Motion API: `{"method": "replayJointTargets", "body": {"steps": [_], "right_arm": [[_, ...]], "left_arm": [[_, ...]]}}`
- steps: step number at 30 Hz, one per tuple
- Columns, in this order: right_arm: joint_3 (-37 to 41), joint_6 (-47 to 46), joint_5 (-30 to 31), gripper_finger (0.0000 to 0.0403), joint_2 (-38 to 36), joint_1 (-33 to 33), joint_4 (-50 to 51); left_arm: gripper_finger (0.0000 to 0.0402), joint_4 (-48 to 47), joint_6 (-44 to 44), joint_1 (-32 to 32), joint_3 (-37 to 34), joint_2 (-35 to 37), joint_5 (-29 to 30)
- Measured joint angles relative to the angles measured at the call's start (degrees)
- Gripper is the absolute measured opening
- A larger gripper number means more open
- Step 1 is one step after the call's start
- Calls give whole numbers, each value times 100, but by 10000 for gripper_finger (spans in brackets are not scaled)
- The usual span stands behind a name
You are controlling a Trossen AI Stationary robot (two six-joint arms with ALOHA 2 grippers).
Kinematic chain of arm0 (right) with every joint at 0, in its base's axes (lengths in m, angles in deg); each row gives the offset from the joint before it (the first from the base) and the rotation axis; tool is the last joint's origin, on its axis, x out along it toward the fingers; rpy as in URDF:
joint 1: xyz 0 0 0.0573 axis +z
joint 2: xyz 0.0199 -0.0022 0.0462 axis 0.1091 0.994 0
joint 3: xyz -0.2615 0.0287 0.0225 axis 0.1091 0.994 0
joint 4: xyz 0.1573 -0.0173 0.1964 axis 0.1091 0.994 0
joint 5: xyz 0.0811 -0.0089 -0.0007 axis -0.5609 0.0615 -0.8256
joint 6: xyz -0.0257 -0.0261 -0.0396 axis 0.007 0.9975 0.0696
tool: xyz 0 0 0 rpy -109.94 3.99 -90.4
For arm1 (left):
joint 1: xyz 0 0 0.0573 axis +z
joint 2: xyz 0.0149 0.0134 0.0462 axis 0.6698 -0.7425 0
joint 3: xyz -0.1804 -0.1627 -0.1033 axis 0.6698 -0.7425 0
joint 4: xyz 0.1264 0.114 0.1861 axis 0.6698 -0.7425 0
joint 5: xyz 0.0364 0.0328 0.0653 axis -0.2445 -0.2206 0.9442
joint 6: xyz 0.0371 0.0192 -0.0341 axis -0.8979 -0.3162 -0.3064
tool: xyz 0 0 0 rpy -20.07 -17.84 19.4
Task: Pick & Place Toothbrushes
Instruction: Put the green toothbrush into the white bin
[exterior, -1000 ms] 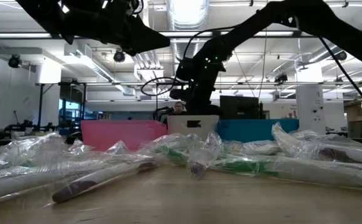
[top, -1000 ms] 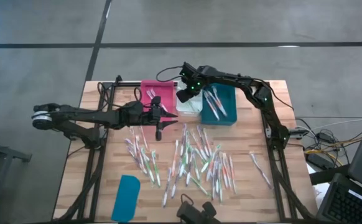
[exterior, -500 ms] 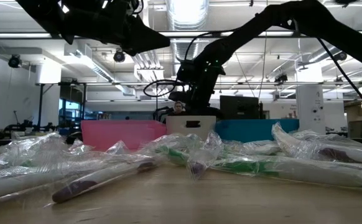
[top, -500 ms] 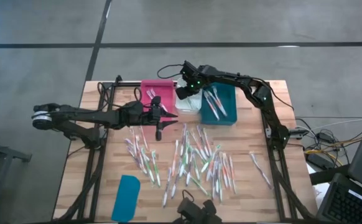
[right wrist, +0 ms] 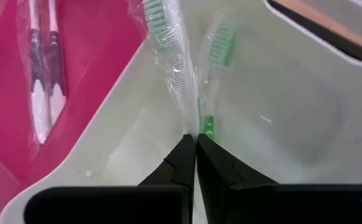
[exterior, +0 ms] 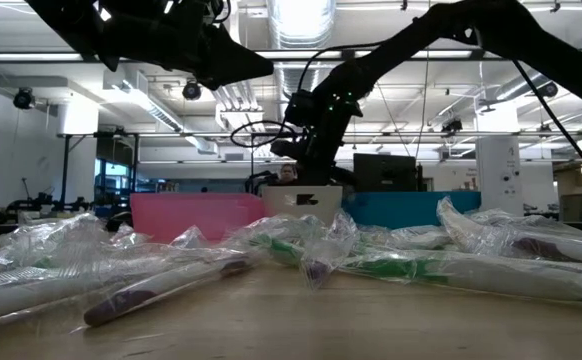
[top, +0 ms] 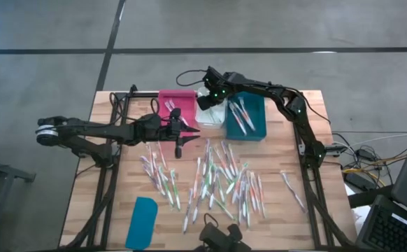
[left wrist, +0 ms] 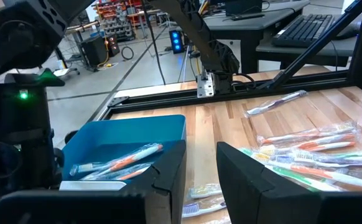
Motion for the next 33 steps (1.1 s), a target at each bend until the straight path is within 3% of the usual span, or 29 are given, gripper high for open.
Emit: {"method": "replayJointTargets", "body": {"steps": [33], "right_arm": [[396, -312, 134, 8, -73, -48, 138]], "left_arm": [[94, 0, 26, 0, 0, 0, 0]]}}
